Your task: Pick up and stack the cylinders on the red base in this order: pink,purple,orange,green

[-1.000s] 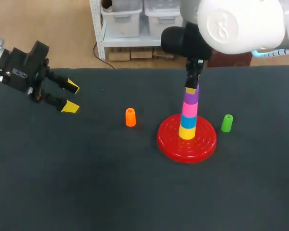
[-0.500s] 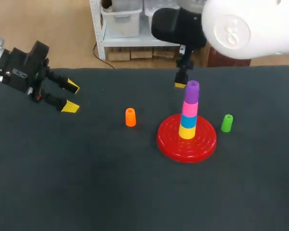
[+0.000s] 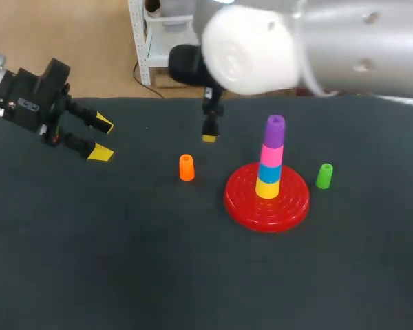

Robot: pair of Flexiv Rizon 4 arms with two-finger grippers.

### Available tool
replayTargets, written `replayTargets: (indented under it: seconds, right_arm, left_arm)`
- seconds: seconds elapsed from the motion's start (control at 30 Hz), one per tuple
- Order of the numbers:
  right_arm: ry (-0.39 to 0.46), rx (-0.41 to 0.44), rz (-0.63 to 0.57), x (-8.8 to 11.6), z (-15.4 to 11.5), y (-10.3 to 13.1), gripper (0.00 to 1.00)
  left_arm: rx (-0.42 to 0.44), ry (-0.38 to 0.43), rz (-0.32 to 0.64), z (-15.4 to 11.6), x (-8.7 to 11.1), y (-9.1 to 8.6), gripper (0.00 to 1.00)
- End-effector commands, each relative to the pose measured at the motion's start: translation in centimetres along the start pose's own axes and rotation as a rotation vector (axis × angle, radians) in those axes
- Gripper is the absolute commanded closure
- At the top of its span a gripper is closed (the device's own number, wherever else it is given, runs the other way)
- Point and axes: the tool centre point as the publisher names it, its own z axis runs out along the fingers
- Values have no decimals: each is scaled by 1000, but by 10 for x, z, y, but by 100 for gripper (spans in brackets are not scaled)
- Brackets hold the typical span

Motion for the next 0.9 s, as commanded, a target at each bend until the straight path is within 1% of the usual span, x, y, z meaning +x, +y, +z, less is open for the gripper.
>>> replayTargets:
  seconds: [0.03, 0.1, 0.2, 0.37, 0.43, 0.57, 0.63, 0.9]
  right_arm:
    - [67, -121, -11, -41, 38, -16, 0]
    - [81, -109, -26, -44, 48, -11, 0]
    - [72, -102, -22, -44, 61, -1, 0]
    - [70, -105, -3, -40, 82, 12, 0]
    - [66, -109, 11, -37, 89, 12, 0]
    - [66, -105, 30, -33, 93, 13, 0]
    - [81, -92, 39, -32, 95, 12, 0]
    - [82, -70, 45, -34, 100, 13, 0]
  left_arm:
    - [0, -3, 3, 0, 2, 0, 0]
    - [0, -3, 3, 0, 2, 0, 0]
    - [0, -3, 3, 0, 2, 0, 0]
    - [0, -3, 3, 0, 2, 0, 0]
    - [0, -3, 3, 0, 2, 0, 0]
    - [0, -3, 3, 0, 2, 0, 0]
    - [0, -3, 3, 0, 2, 0, 0]
    - [0, -3, 3, 0, 2, 0, 0]
